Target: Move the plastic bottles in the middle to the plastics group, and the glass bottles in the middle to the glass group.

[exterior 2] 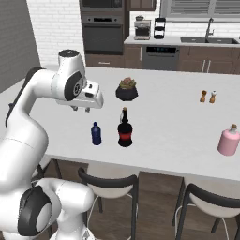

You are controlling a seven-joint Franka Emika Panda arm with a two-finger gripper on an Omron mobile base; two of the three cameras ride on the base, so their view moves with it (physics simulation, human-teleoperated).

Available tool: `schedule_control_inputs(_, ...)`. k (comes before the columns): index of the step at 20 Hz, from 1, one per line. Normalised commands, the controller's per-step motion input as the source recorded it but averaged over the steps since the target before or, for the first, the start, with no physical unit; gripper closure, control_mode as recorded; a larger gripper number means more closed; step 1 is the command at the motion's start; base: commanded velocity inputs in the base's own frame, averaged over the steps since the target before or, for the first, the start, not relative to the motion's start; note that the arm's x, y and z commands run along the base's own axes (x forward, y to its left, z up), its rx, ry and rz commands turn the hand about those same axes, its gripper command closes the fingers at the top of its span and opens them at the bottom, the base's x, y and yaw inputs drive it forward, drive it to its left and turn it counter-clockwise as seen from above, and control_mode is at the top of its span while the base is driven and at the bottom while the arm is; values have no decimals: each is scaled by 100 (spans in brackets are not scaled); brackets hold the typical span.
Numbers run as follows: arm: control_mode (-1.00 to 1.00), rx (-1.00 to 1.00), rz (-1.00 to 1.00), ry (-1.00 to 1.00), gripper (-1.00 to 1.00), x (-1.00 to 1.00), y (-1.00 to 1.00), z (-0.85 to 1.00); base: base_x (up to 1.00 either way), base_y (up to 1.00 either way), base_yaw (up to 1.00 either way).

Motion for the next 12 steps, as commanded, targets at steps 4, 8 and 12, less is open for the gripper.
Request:
schedule_control_inputs(4,-100,0,0,0,-100,-1,0,-2,0,0,0)
schedule_control_inputs(8,-100,0,0,3,-100,-14,0,-35,0,0,0)
schedule_control_inputs(12,-100,0,-1,0,-100,15,4,-61,0,0,0)
